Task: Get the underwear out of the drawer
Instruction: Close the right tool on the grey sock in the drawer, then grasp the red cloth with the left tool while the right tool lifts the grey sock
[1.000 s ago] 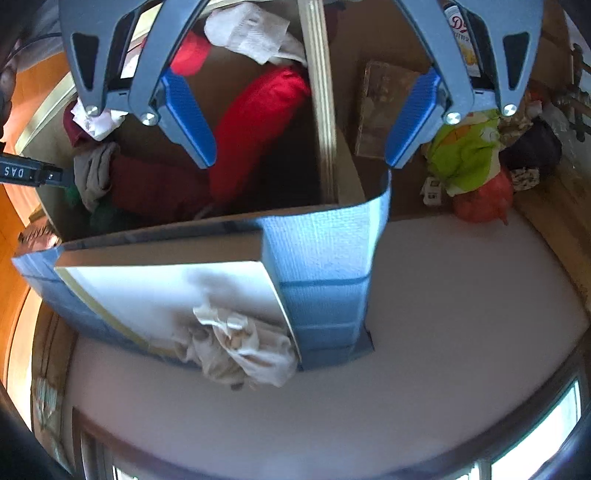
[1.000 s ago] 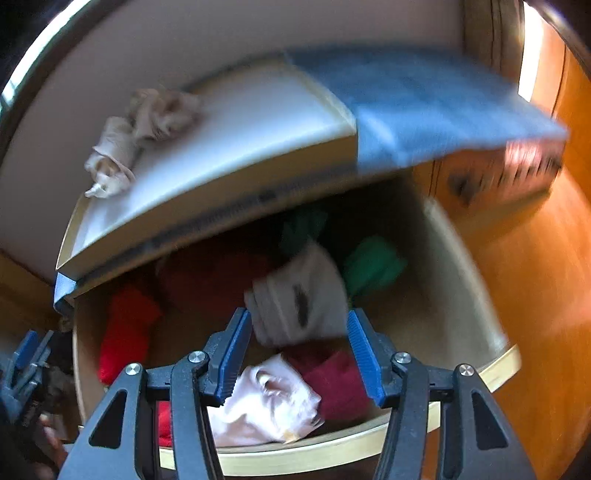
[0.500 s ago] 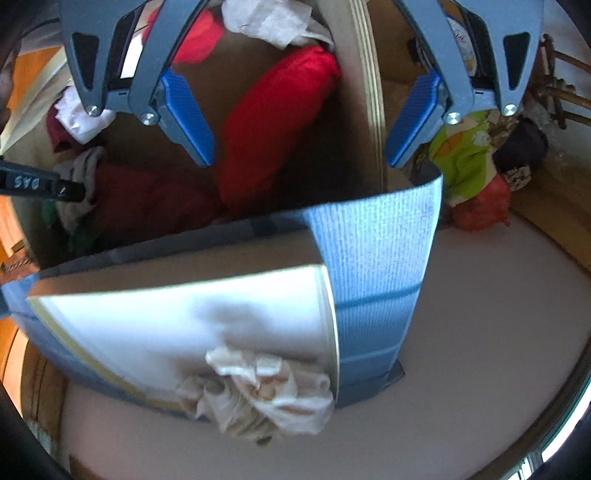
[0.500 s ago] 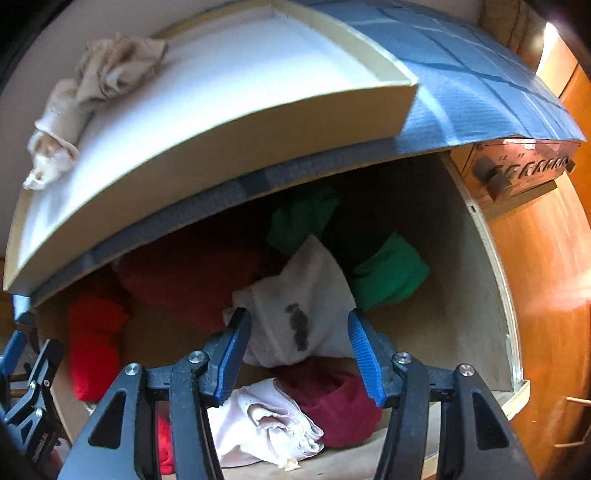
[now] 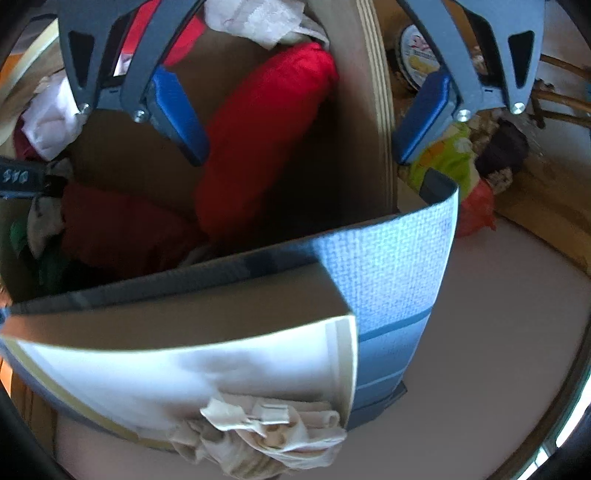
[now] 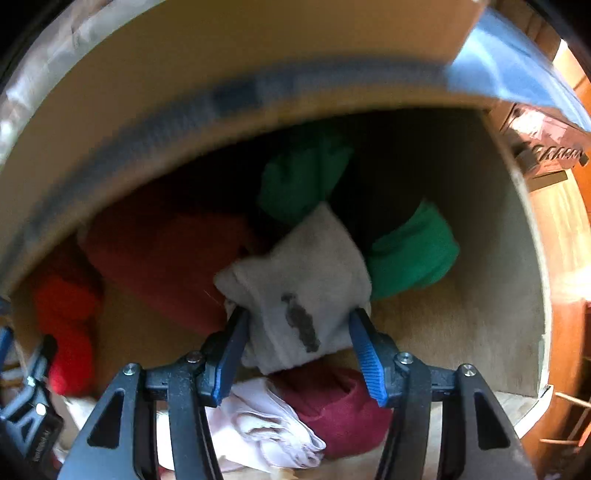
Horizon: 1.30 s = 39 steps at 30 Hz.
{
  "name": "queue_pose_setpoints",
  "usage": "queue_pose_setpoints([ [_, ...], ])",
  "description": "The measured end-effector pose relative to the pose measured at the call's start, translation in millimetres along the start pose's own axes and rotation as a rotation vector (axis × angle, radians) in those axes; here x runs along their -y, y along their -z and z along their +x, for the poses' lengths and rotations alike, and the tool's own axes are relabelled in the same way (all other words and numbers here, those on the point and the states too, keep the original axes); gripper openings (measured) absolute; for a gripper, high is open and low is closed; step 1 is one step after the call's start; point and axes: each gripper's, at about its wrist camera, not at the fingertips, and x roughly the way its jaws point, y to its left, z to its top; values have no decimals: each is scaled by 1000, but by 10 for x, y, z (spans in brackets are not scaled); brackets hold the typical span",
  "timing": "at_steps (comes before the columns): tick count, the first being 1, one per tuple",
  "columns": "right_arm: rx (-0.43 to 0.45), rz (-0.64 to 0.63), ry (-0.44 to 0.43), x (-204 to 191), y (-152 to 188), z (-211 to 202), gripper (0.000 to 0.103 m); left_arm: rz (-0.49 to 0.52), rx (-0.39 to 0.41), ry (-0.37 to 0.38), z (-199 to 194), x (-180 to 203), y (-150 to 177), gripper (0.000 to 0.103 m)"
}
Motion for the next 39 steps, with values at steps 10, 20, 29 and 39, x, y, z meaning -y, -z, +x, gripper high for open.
queue_pose_setpoints([
  [10, 107, 140, -252, 304, 171, -311, 17, 21, 110, 56, -110, -44, 16, 31],
  [20, 427, 130, -363, 382, 435, -1020, 17, -107, 86, 272, -162, -329, 100, 9],
  [29, 532, 25, -345, 233, 491, -1261, 17, -130, 125, 348, -184, -405, 138, 14],
  [39, 542, 76, -391, 266, 439, -1313, 17, -45, -59, 184, 218, 24, -44, 62],
])
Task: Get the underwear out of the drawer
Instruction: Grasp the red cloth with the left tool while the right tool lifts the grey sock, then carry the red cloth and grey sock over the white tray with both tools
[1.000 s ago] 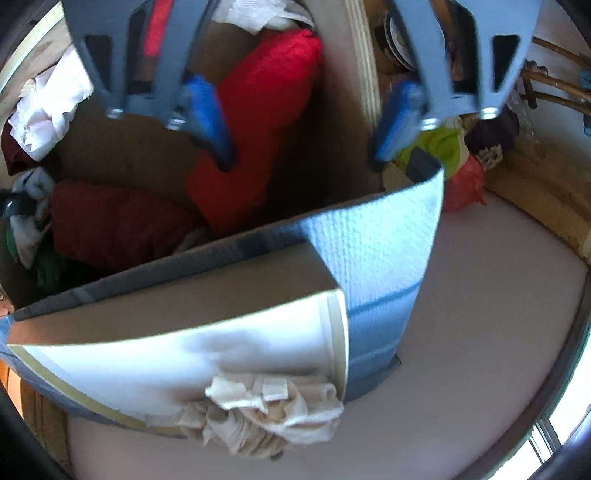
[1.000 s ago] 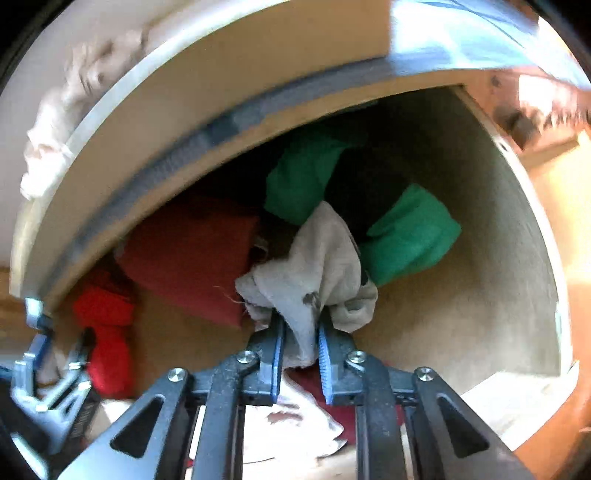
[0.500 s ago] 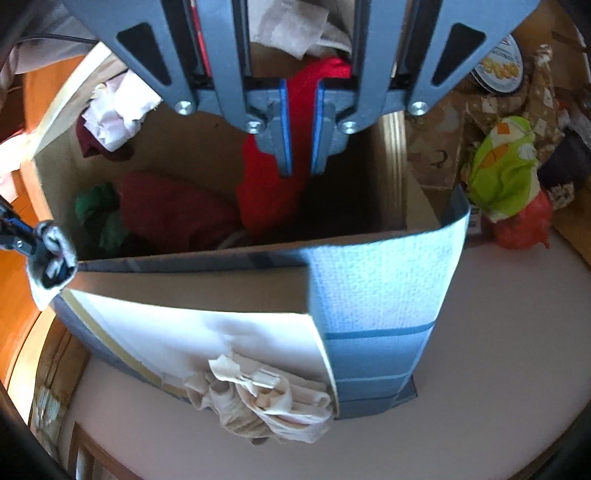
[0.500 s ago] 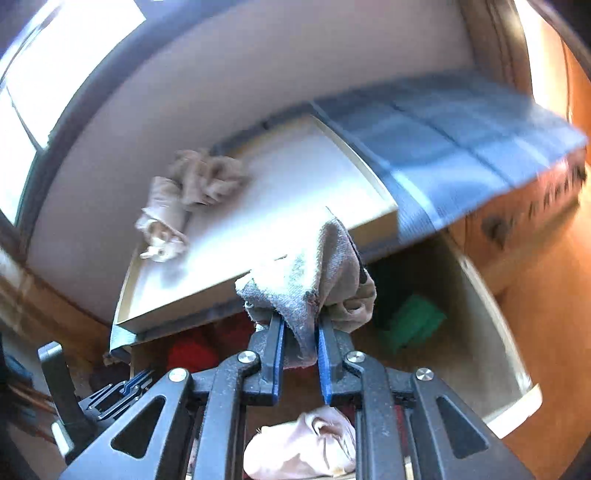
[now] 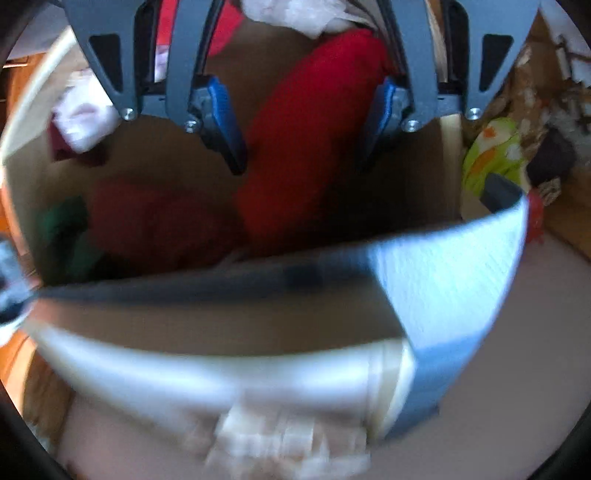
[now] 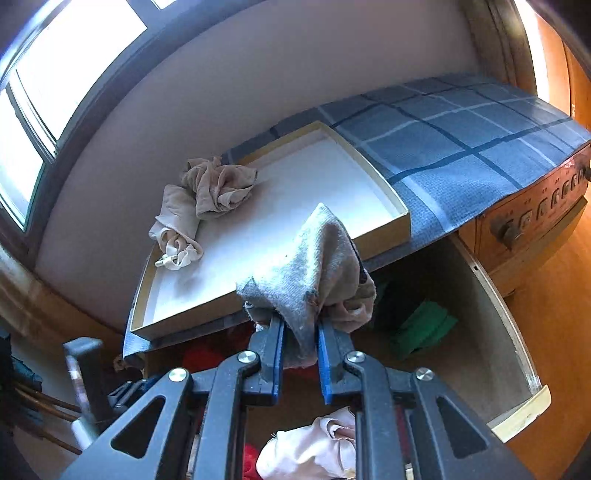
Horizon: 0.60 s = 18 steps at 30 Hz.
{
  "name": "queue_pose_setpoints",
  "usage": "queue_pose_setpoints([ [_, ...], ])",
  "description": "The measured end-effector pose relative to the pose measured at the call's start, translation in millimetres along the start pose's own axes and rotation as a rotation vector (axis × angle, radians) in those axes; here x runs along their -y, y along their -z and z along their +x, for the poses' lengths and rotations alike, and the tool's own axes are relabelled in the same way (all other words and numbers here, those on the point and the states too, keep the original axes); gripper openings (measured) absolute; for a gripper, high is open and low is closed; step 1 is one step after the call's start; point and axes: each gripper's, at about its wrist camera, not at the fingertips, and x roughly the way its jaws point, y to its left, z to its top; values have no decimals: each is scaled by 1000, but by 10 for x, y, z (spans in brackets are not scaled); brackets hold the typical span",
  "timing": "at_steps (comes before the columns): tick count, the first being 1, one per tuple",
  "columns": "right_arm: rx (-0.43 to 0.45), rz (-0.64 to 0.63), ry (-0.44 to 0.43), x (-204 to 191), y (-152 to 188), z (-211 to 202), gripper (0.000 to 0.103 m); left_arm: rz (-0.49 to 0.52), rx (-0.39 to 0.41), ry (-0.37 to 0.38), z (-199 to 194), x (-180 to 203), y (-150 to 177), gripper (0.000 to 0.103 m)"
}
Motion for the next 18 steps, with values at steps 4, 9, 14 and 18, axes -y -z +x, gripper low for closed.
queue_pose_setpoints([
  [4, -2, 14, -11, 22, -7, 3, 17, 63, -29, -34, 51, 136, -29, 56],
  [9, -2, 16, -16, 20, -9, 7, 17, 67, -23, -2, 18, 132, -11, 41],
  [14, 13, 6, -5, 18, -5, 1, 17, 91, -5, 61, -115, 167, 87, 38],
  [18, 45, 1, -6, 22, -7, -46, 17, 116, 26, 114, -378, 146, 193, 38],
])
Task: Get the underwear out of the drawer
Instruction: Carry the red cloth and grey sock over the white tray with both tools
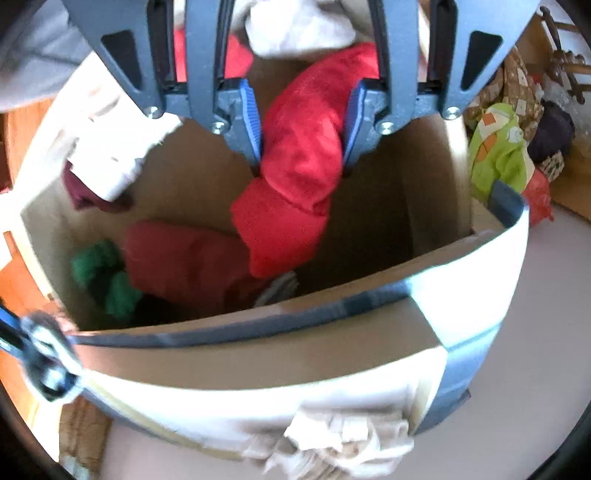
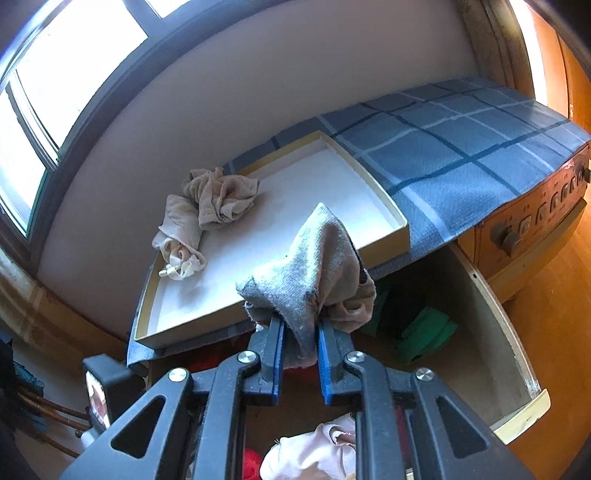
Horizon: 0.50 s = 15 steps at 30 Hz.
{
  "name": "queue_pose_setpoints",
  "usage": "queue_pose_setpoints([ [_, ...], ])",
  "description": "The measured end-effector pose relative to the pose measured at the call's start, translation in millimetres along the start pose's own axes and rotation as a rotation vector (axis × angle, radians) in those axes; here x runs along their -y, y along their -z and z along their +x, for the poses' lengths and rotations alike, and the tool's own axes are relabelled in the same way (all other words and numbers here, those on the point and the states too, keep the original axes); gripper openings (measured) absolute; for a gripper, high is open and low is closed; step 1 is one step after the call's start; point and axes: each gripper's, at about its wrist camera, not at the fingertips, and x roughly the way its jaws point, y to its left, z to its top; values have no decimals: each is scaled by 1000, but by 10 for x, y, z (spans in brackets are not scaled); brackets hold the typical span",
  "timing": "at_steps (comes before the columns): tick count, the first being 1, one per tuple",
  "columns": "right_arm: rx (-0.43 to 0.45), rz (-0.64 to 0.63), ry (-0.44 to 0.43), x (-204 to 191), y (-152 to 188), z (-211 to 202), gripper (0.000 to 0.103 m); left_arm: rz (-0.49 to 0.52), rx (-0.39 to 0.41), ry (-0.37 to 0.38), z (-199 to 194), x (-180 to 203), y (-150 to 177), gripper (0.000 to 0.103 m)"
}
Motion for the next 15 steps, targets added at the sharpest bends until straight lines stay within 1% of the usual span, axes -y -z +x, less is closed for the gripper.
queue_pose_setpoints([
  [3, 55, -42, 7, -58, -32, -86, 17, -14, 48, 98, -244, -78, -6, 38],
  [4, 69, -53, 10, -80, -43, -109, 17, -28, 77, 146, -351, -124, -22, 38],
  [8, 143, -91, 16, -199, -111, -209, 17, -89, 183, 247, -679, -225, -149, 37],
  [11, 190, -109, 15, -273, -177, -278, 17, -120, 268, 294, -901, -296, -230, 37],
  [15, 245, -140, 20, -392, -248, -368, 17, -169, 362, 299, -1077, -388, -370, 37],
])
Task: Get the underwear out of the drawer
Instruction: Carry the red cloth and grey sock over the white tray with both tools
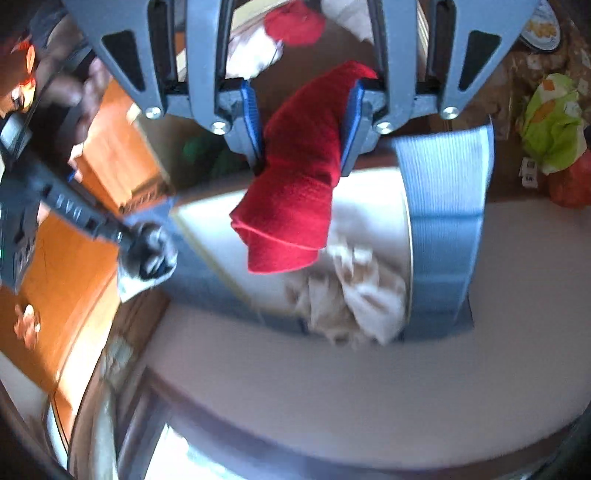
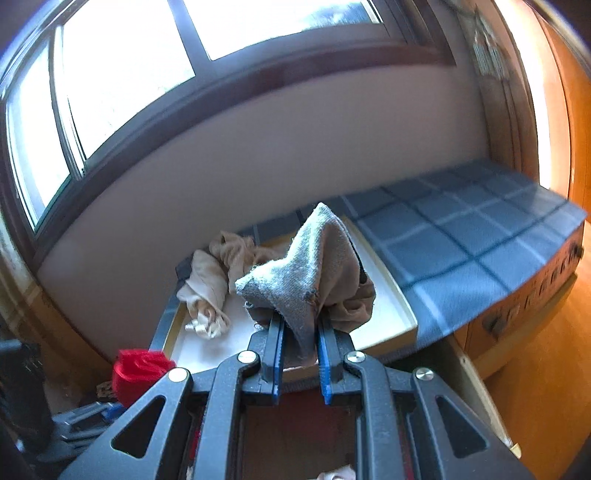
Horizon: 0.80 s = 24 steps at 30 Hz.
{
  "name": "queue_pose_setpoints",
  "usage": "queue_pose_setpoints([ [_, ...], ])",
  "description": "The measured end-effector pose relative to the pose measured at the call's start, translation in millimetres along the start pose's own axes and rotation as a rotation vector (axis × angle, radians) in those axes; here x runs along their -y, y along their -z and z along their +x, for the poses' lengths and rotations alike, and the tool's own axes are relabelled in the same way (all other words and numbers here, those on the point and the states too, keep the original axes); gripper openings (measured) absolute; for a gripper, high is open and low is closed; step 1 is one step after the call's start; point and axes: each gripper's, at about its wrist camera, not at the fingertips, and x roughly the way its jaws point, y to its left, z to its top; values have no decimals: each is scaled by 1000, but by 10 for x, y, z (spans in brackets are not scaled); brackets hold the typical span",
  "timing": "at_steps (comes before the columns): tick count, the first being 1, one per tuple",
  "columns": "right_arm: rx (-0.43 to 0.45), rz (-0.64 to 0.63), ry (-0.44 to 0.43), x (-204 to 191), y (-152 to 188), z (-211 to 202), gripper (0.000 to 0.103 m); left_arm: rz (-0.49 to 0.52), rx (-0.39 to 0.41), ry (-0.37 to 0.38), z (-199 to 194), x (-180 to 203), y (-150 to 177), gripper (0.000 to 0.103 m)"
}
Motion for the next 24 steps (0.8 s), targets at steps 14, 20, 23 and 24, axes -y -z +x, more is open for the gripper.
queue_pose_setpoints([
  [14, 123, -131, -72, -690, -593, 304, 17, -80, 145, -202, 252, -252, -851, 37],
  [20, 62, -160, -52, -739, -500, 672, 17, -110, 132, -224, 529, -377, -767, 35],
  [23, 28, -207, -23, -774, -417, 826, 17, -90, 128, -224, 567, -323, -750, 35],
  [24, 10, -215, -19, -771, -386, 879, 17, -79, 127, -229, 586, -307, -743, 35],
])
